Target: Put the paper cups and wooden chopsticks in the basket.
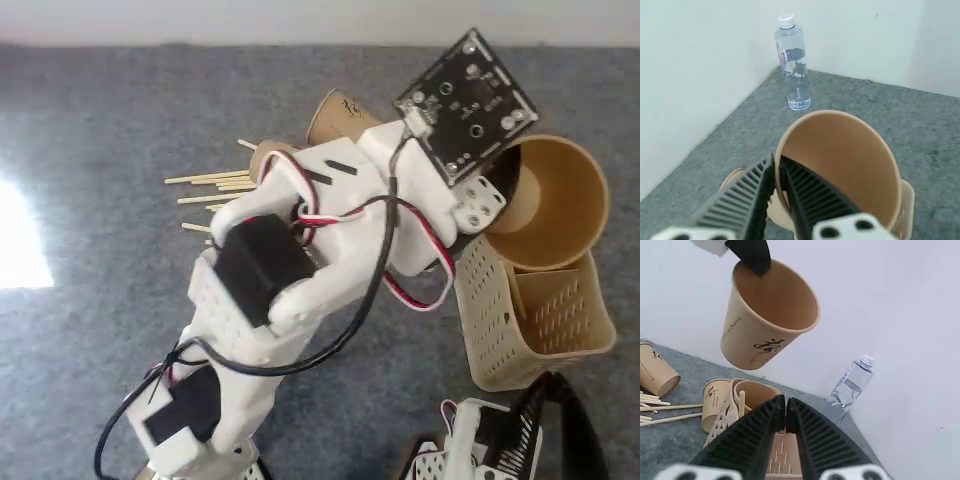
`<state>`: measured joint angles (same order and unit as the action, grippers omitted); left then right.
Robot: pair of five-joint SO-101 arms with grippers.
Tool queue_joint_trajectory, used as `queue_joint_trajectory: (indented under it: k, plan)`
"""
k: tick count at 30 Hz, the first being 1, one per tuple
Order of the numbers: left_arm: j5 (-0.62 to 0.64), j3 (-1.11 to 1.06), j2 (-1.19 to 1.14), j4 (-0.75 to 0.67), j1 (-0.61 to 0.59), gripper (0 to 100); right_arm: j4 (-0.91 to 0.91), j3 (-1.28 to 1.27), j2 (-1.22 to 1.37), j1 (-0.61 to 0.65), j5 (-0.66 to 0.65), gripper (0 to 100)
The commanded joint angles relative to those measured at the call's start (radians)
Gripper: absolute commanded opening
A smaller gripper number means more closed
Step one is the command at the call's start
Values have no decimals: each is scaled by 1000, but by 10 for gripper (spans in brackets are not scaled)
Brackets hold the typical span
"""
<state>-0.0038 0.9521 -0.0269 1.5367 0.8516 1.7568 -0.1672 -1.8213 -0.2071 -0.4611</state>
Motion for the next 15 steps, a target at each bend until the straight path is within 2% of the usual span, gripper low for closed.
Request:
queue_joint_trajectory:
  k: [1, 15]
  plan:
    - [6, -19, -75, -38, 14, 13, 45, 15, 2, -8, 11, 17]
    - [6, 176, -270, -103, 61, 13, 45, -71, 2, -2, 12, 17]
